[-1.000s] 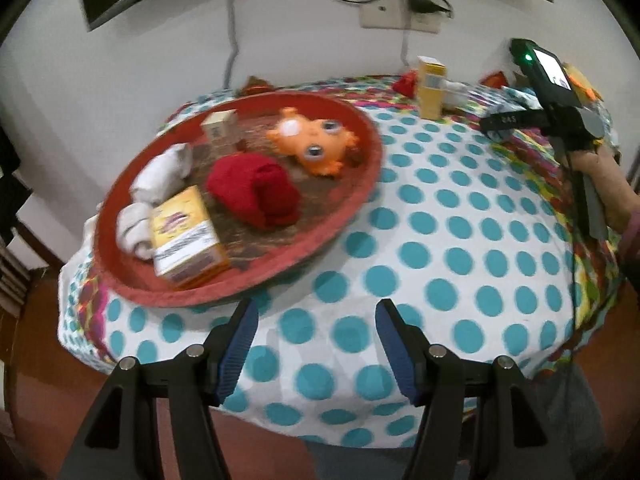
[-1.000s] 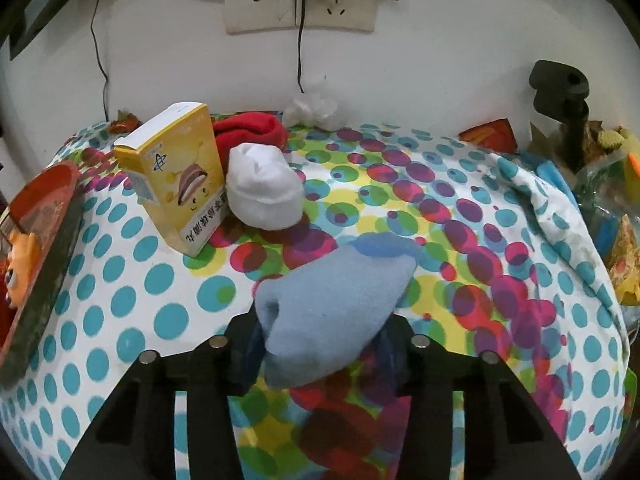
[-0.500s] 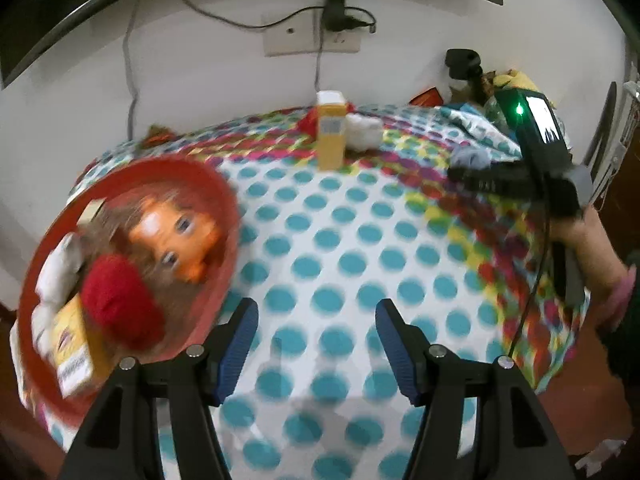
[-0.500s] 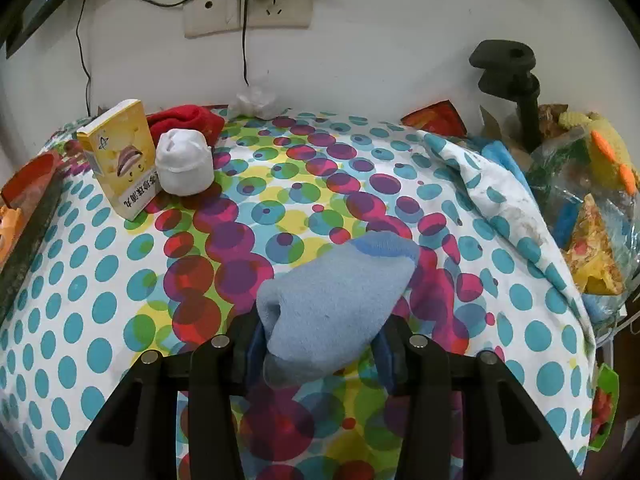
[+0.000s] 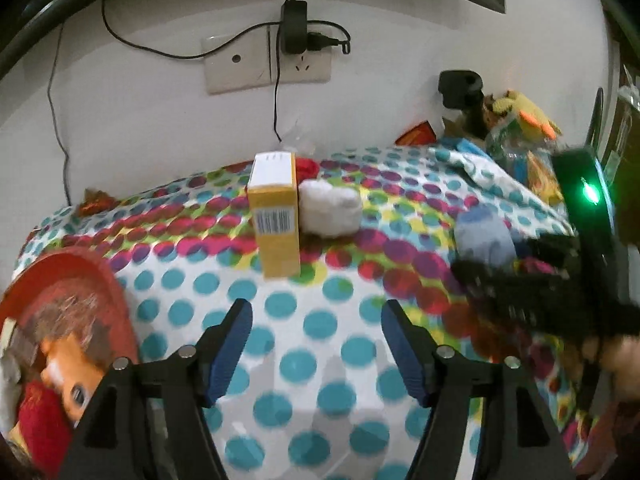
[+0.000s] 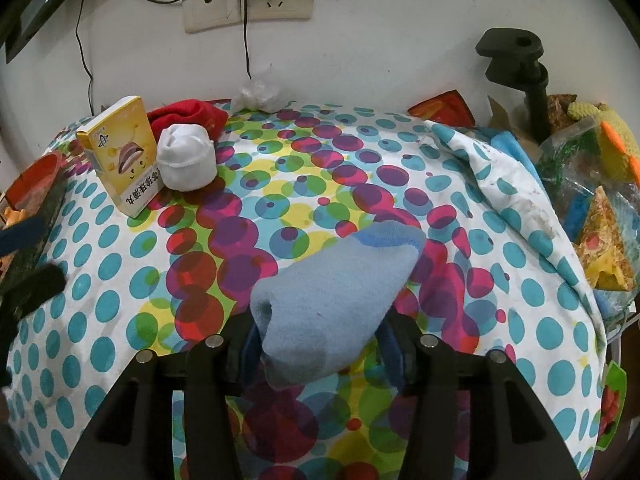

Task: Organize objects
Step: 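Grasp the small yellow barcode box with the left gripper while right holds the blue sock, then carry the yellow barcode box over the red tray with the left gripper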

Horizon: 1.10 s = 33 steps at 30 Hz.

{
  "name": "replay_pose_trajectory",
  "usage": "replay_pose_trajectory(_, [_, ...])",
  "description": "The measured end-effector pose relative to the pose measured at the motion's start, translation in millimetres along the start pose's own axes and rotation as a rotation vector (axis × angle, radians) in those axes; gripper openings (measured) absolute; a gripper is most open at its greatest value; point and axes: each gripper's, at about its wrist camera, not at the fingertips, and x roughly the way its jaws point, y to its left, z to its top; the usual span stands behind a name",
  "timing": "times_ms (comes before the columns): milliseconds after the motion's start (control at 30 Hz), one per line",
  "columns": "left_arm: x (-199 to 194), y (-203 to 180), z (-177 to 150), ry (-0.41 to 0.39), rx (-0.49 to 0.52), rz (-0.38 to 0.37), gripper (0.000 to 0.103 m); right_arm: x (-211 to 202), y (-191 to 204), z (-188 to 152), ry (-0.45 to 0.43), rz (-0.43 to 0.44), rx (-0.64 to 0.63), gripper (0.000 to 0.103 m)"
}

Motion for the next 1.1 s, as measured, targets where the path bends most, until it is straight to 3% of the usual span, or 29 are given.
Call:
replay_pose_trajectory(300, [33, 15, 26, 0.004, -0.07, 0.033, 0.071, 1, 0, 0, 0.0, 0.004, 0.001, 0.052])
replay_pose_trajectory(567, [56, 22, 30, 0.012, -0.103, 0.06, 0.071, 2, 1, 0, 0.0, 0.006, 0.002, 0.054])
replay_pose_trajectory(700, [60, 24, 30, 0.006, -0.116, 0.088, 0.071, 1, 0, 1, 0.001, 0.006, 0.003, 0.055])
replay_pose_trajectory(900, [55, 29, 33, -0.042, -0.132, 0.068, 0.071, 1, 1, 1, 0.001, 0.005, 0.003, 0.056])
replay_pose_trajectory(967, [59, 30, 33, -0.023, -0.135, 0.049, 0.053, 1, 0, 1, 0.001, 0.006, 0.004, 0.057])
replay_pose_trajectory(1000, [61, 31, 33, -0.011, -0.142, 0.044, 0.031, 2, 1, 1, 0.001, 0.006, 0.004, 0.057])
replay_pose_trajectory(1100, [64, 34, 33, 0.004, -0.16, 0.034, 0.03, 1, 0, 2, 0.001, 0.006, 0.004, 0.057])
